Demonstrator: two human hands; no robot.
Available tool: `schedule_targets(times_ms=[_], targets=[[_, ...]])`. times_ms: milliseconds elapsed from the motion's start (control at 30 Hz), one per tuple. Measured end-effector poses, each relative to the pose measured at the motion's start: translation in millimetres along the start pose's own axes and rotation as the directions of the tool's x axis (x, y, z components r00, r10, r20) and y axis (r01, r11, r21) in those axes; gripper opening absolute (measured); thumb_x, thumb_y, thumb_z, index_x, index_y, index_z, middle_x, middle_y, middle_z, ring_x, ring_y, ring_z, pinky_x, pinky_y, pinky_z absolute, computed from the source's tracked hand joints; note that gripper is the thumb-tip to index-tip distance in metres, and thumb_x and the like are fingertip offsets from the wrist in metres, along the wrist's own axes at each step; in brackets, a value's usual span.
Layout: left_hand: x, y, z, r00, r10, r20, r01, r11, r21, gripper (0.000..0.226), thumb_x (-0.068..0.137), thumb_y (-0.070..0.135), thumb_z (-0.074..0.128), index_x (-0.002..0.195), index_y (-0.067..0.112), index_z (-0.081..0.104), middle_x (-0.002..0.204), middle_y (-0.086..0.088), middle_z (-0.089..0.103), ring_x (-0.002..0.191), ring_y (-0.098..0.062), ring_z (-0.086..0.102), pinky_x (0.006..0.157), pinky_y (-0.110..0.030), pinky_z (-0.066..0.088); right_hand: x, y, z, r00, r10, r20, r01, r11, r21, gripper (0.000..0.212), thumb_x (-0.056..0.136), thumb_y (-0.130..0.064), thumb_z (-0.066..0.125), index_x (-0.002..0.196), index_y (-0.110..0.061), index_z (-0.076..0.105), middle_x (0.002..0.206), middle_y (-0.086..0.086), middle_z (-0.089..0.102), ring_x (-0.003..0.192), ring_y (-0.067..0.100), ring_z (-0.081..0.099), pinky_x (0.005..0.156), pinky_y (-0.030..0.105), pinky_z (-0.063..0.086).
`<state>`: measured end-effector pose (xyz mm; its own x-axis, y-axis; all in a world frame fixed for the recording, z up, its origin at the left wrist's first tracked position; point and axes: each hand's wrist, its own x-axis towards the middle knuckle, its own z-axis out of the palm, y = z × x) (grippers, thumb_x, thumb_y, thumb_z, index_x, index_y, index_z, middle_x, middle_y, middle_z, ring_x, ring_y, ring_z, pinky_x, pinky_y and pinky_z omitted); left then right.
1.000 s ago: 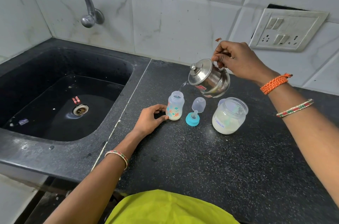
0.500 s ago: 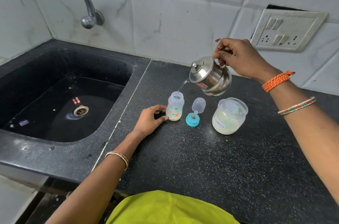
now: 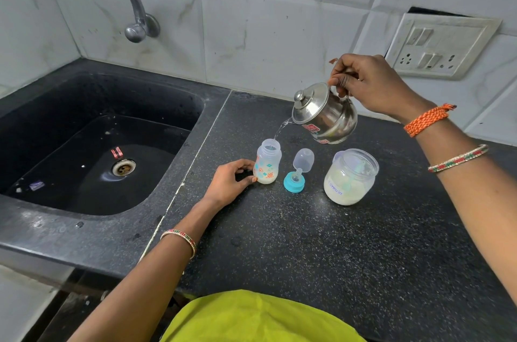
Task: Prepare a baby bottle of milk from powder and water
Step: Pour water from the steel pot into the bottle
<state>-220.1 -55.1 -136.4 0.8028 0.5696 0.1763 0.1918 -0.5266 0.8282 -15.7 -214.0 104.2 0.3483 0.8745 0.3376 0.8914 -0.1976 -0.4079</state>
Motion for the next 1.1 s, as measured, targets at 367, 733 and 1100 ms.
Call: schedule_targets(times_ms=[367,733,1100], targets=[[0.9,-1.4,0.8,1.000,0.015,-0.007,-0.016,1.000,-0.006,0.037,0.081,0.016,0.073,0.117,0.016,0.062,0.114,0.004,0.067,0.105,-0.004,0.060,0.094,-0.015,0.043,-0.7,-0.2,-3.4,1.000,0.006,-0.016,-0.007,1.000,-0.024,0.010,0.094,-0.012,0.054,0.091,-0.020,0.059,0.078,-0.023,0.062,0.074,-0.005,0.063,0.080,0.047,0.056],[0.8,-1.1,0.5,1.000,0.006,-0.001,-0.006,1.000,-0.005,0.037,0.082,0.016,0.072,0.117,0.017,0.062,0.113,0.009,0.065,0.104,-0.001,0.059,0.090,-0.009,0.041,0.1,-2.6,-7.5,0.999,0.003,-0.038,-0.004,0.999,-0.040,0.006,0.094,-0.015,0.056,0.093,-0.019,0.060,0.078,-0.022,0.062,0.071,-0.003,0.064,0.078,0.046,0.057],[0.8,-2.7,1.5,1.000,-0.003,-0.008,0.003,1.000,-0.022,0.037,0.081,0.016,0.073,0.117,0.016,0.063,0.113,0.007,0.067,0.103,0.000,0.060,0.088,-0.003,0.040,0.7,-1.8,-4.3,0.999,-0.009,-0.031,0.007,0.997,-0.072,0.007,0.094,-0.017,0.057,0.089,-0.021,0.059,0.075,-0.026,0.061,0.071,-0.009,0.062,0.081,0.041,0.056]])
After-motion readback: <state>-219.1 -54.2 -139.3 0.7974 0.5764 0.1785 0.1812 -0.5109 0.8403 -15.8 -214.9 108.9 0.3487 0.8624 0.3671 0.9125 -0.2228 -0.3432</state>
